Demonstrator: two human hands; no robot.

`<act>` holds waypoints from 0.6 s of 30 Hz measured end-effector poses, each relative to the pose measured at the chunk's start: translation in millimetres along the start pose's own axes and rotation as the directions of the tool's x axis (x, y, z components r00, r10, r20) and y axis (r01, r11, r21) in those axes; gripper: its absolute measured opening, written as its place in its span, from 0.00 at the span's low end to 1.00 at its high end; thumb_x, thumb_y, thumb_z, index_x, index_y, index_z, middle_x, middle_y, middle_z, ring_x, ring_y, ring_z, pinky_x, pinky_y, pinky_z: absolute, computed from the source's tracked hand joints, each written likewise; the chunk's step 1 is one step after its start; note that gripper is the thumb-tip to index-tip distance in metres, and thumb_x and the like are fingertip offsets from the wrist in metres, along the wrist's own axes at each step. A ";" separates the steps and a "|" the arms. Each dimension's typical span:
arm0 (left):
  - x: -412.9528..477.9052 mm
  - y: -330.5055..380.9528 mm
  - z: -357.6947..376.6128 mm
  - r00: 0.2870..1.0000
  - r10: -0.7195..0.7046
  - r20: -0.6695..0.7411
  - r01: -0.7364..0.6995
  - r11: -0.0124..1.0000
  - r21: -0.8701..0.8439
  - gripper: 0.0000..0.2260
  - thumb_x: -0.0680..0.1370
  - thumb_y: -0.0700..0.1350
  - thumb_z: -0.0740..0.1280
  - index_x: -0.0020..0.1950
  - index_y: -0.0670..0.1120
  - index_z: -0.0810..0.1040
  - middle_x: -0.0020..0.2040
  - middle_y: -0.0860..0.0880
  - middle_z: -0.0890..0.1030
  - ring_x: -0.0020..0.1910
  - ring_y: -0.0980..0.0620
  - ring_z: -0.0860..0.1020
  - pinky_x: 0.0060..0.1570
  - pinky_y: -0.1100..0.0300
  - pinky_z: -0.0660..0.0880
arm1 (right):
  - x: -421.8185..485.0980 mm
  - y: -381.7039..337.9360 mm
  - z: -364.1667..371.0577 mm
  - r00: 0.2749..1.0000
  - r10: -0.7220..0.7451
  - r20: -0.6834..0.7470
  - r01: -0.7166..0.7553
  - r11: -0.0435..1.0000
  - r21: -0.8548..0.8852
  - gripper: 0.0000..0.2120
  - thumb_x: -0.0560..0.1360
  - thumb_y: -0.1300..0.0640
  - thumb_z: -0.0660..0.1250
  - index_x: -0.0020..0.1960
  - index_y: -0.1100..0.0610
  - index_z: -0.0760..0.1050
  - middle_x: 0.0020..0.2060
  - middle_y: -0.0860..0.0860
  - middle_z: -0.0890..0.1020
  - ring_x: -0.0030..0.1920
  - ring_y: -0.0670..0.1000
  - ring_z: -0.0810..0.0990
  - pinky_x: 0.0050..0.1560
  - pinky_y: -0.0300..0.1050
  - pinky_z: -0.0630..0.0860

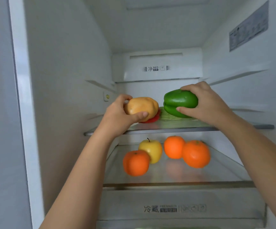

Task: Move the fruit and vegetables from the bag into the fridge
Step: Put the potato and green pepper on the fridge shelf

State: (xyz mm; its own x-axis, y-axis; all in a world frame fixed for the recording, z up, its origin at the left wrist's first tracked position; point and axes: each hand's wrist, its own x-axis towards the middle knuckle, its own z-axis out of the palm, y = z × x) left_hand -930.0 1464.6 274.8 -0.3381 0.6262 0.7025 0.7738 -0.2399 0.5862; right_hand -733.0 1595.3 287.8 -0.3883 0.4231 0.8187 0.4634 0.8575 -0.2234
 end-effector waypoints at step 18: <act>19.7 -12.0 10.1 0.977 0.052 0.205 -0.044 0.998 -0.043 0.26 0.62 0.49 0.79 0.54 0.61 0.71 0.51 0.54 0.76 0.48 0.56 0.76 0.45 0.64 0.73 | 17.1 37.1 11.2 0.981 -0.051 0.186 0.012 0.979 0.205 0.30 0.66 0.50 0.73 0.65 0.46 0.67 0.57 0.45 0.71 0.57 0.44 0.70 0.59 0.40 0.66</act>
State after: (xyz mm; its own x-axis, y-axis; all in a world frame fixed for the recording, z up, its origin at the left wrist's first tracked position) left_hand -940.5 1487.3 277.5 -0.1804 0.7512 0.6349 0.7642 -0.2993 0.5714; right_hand -731.4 1637.6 287.6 -0.5526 0.4259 0.7164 0.2853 0.9043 -0.3176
